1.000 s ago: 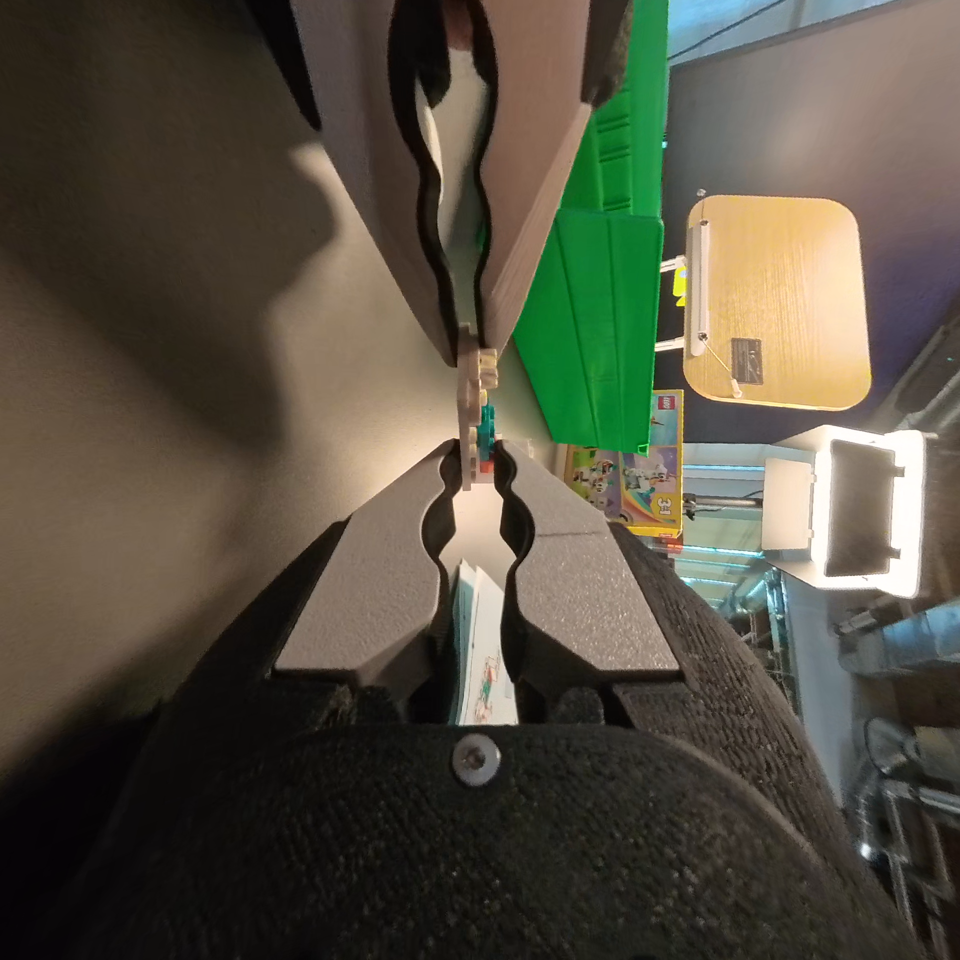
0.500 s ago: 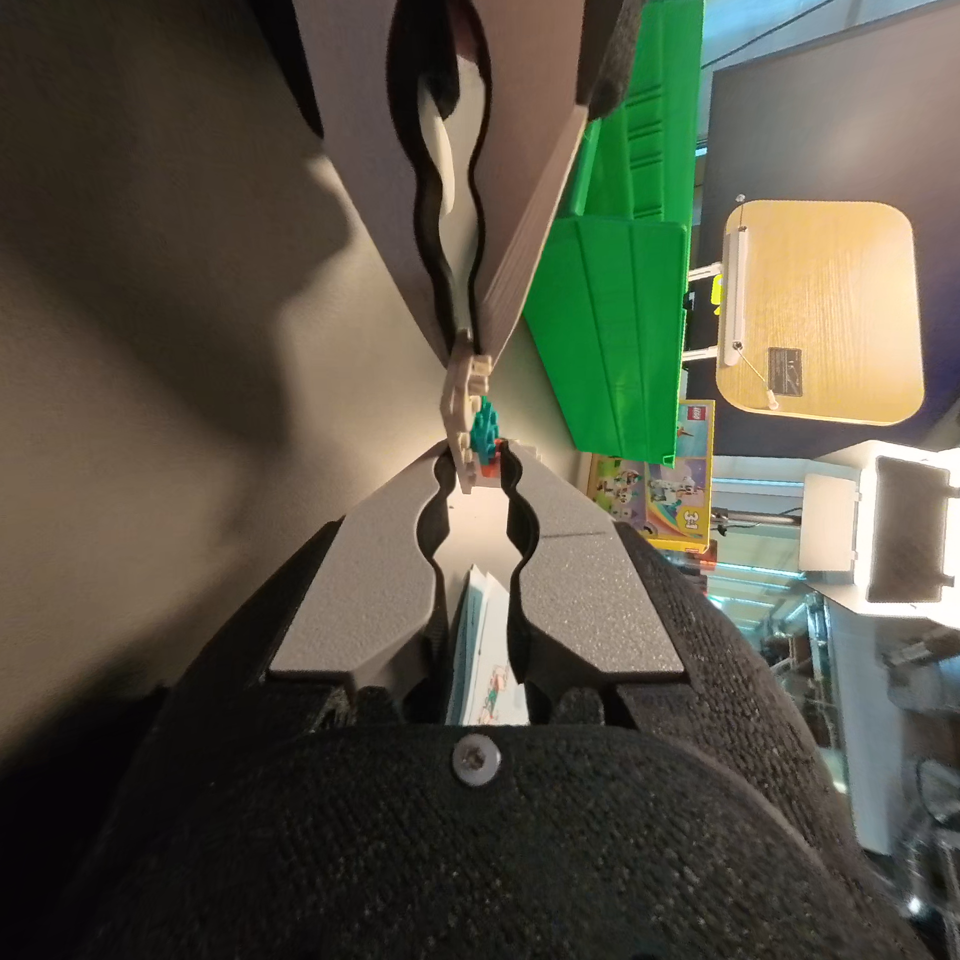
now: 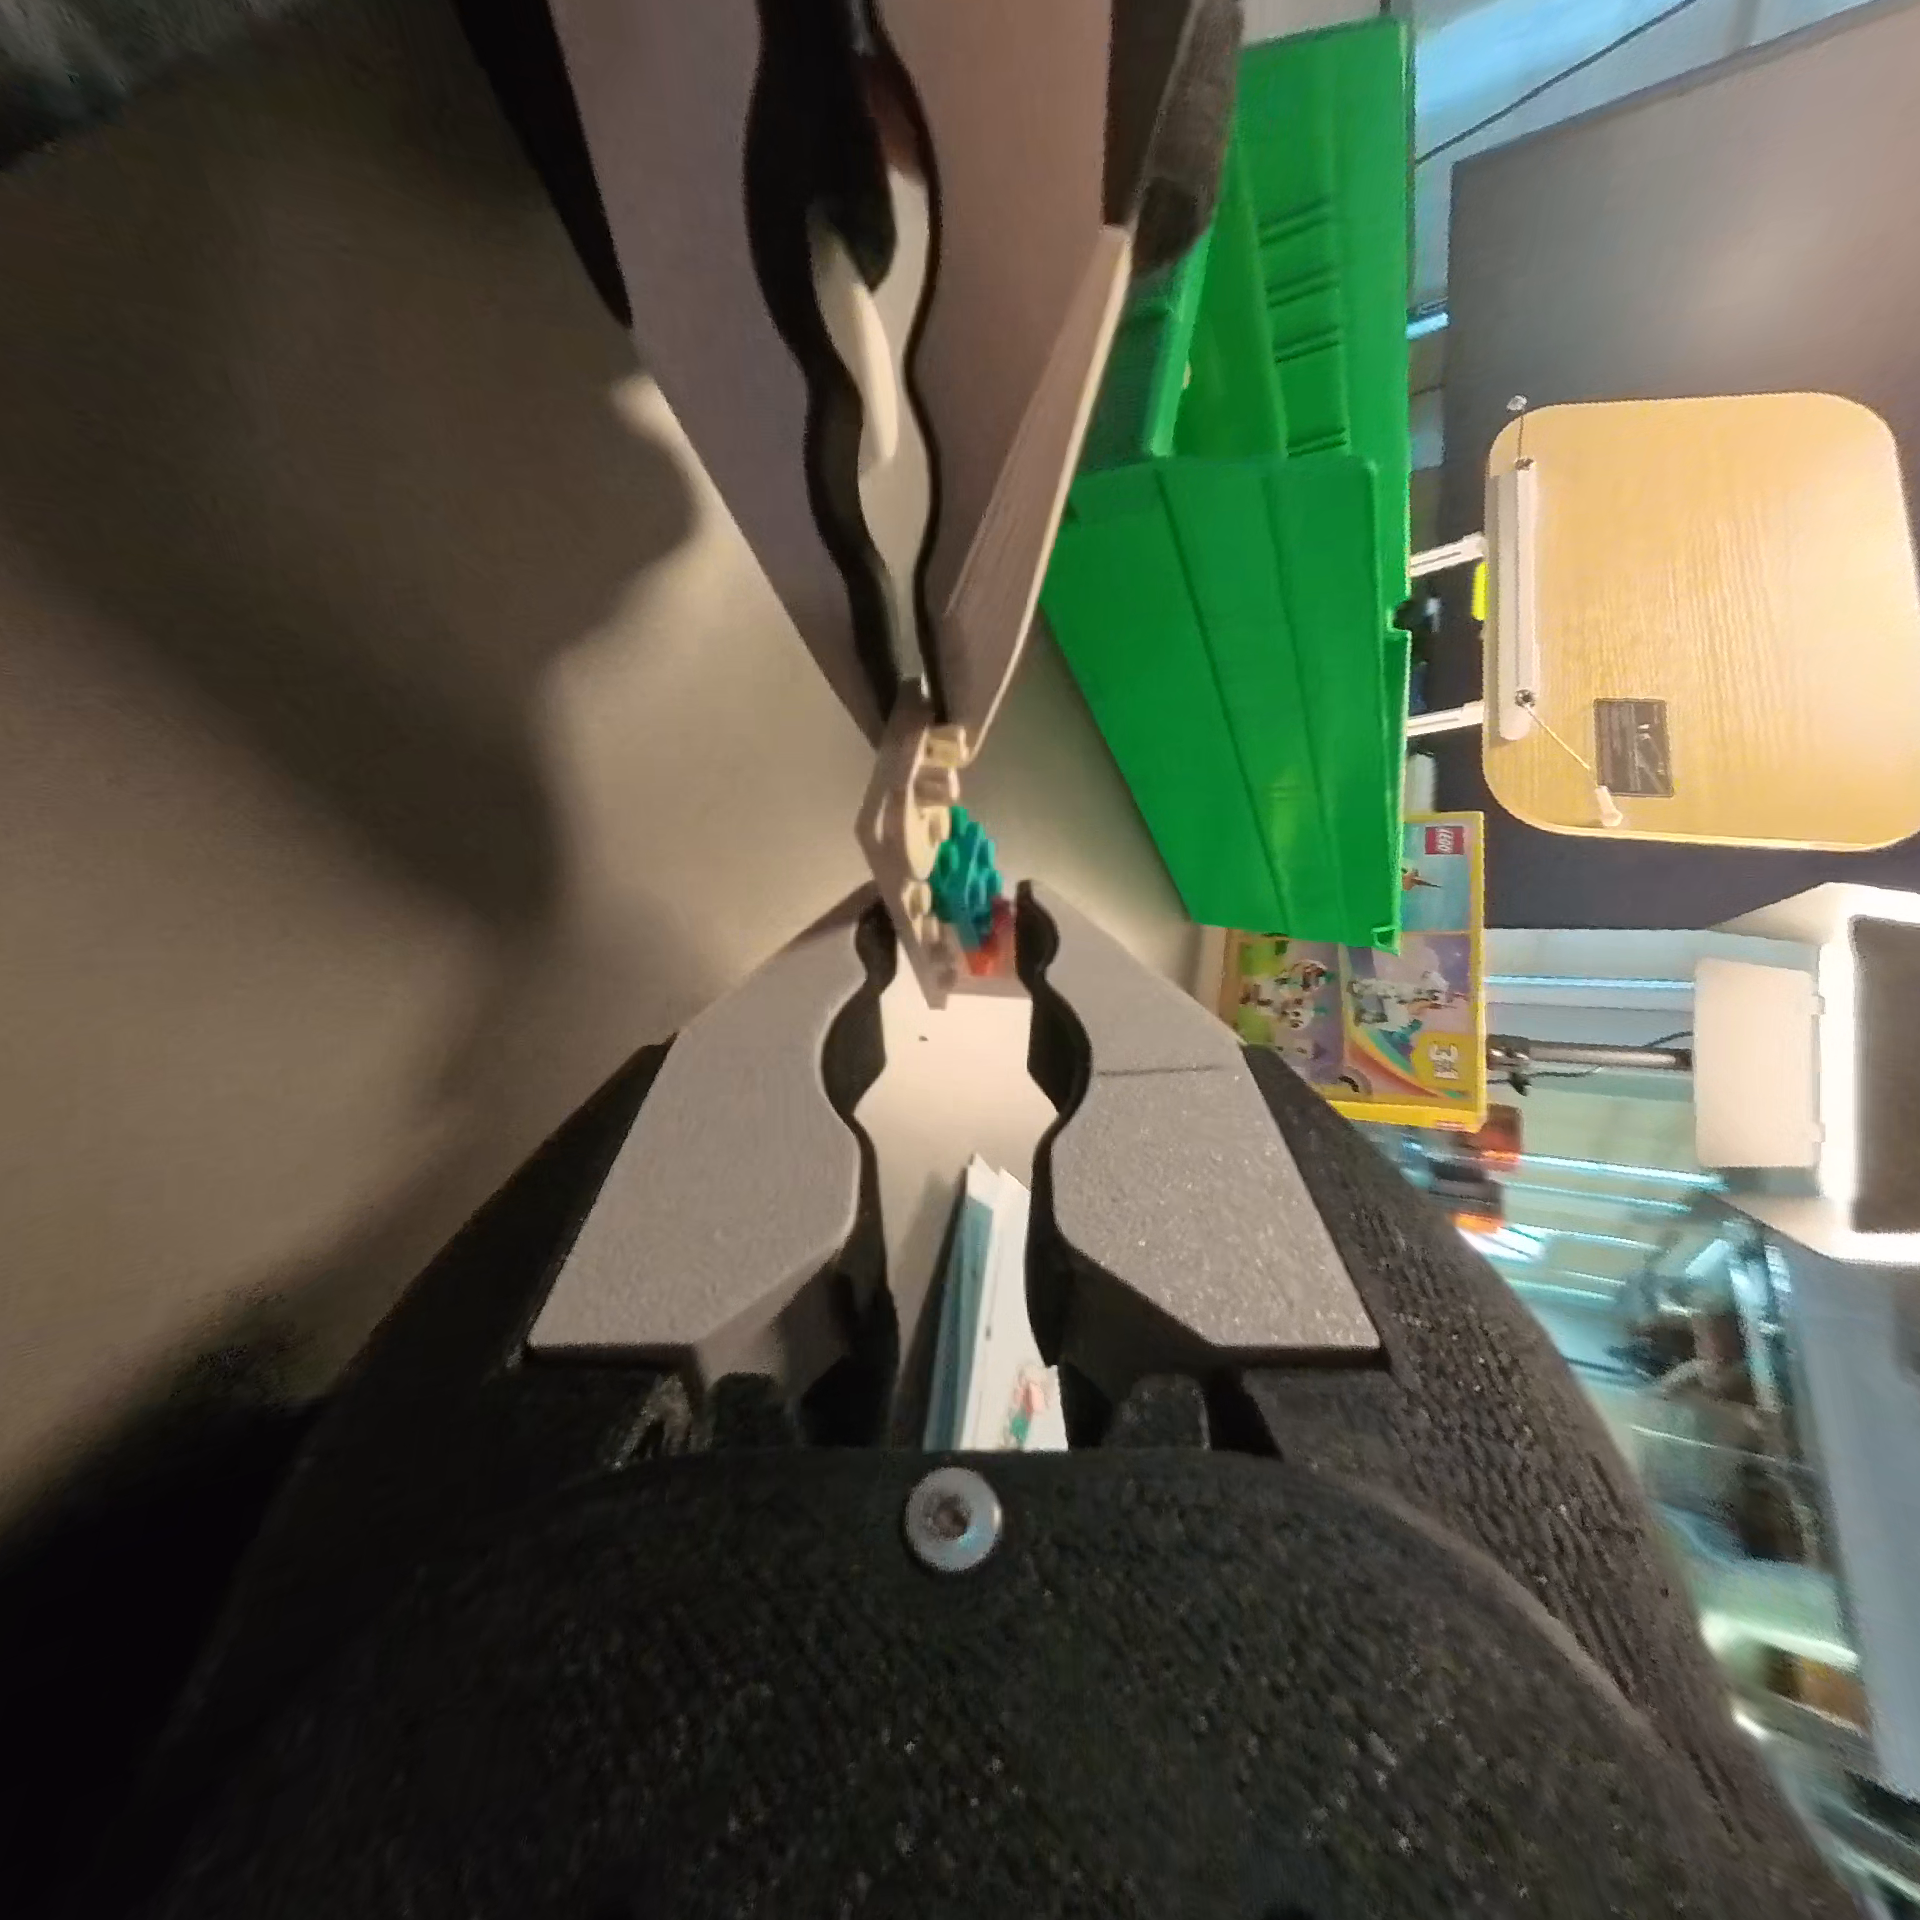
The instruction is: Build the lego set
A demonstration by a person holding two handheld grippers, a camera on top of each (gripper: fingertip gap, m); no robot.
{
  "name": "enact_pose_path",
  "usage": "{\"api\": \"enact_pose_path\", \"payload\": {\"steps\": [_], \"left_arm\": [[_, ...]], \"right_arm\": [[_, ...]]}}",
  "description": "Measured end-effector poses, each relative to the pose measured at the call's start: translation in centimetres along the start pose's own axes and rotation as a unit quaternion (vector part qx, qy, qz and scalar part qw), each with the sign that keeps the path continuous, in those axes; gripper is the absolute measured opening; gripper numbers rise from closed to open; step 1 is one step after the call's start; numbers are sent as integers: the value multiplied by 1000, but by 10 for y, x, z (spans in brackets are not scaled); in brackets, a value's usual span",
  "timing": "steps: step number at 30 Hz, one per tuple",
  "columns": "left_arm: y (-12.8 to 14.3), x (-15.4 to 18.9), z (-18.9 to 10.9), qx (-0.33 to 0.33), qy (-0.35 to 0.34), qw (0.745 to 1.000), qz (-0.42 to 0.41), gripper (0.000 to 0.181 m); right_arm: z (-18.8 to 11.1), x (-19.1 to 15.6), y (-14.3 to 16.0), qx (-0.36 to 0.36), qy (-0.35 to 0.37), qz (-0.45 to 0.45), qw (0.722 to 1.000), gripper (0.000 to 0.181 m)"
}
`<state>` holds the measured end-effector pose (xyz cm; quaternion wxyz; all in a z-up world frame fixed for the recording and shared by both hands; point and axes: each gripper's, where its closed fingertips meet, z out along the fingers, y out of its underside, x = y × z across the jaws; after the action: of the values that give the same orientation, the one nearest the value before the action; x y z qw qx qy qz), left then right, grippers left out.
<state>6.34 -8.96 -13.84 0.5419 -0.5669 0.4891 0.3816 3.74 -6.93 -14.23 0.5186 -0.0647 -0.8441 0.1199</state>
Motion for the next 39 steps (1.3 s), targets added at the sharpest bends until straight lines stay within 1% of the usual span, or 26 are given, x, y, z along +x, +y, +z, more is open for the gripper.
{"api": "enact_pose_path", "payload": {"steps": [1, 3, 6, 7, 9, 15, 17, 20, 23, 26, 27, 29, 30, 31, 33, 34, 36, 38, 39], "left_arm": [[0, 0, 0, 0, 0, 1000, 0, 5], [1, -2, 0, 0, -4, 1000, -3, 5], [2, -3, -1, -3, -8, 1000, -5, 5], [3, -3, -1, -3, -7, 1000, -7, 6], [2, -3, -1, -1, -6, 1000, -6, 6], [2, -1, -1, -1, 3, 1000, -7, 6], [3, -2, 0, -1, 2, 1000, -12, 6], [7, -2, 1, -12, 3, 1000, -16, 5], [8, -2, 1, -13, 3, 1000, -16, 5], [6, -3, 1, -7, 2, 1000, -19, 6], [6, -4, 1, 0, 0, 999, -33, 6], [1, -14, -1, 27, 1, 994, -110, 7], [-1, -19, -4, 49, 6, 987, -151, 6], [-4, -26, -7, 72, 10, 979, -191, 11], [-7, -40, -11, 115, 27, 951, -285, 28], [-8, -47, -11, 136, 39, 931, -337, 36], [-14, -59, -10, 178, 78, 882, -429, 52], [-23, -67, -4, 213, 126, 833, -494, 66], [-27, -70, -1, 223, 150, 813, -517, 70]], "right_arm": [[0, 0, -2, 5, -4, 10, 1000, 23], [1, 1, -2, 5, -2, 12, 1000, 18], [3, 2, -2, 7, -1, 25, 1000, 16], [3, 1, -2, 7, -3, 29, 1000, 11], [3, -1, -2, 10, -9, 40, 999, 10], [3, -5, -1, 15, -29, 57, 998, 10], [3, -3, -1, 24, -20, 73, 997, 11], [2, -1, 0, 36, -3, 82, 996, 18], [0, 0, -2, 37, 19, 47, 998, 18], [-1, 1, -4, 36, 42, 12, 998, 10], [-2, 1, -4, 40, 45, 22, 998, 10], [-6, 5, -6, 71, 48, 80, 993, 10], [-8, 8, -6, 93, 49, 113, 988, 10], [-13, 12, -6, 120, 53, 143, 981, 10], [-29, 25, -11, 194, 54, 207, 957, 10], [-38, 33, -15, 231, 48, 241, 941, 10], [-55, 47, -22, 302, 35, 302, 904, 10], [-67, 56, -28, 355, 24, 349, 867, 10], [-73, 60, -31, 375, 23, 360, 854, 10]]}}
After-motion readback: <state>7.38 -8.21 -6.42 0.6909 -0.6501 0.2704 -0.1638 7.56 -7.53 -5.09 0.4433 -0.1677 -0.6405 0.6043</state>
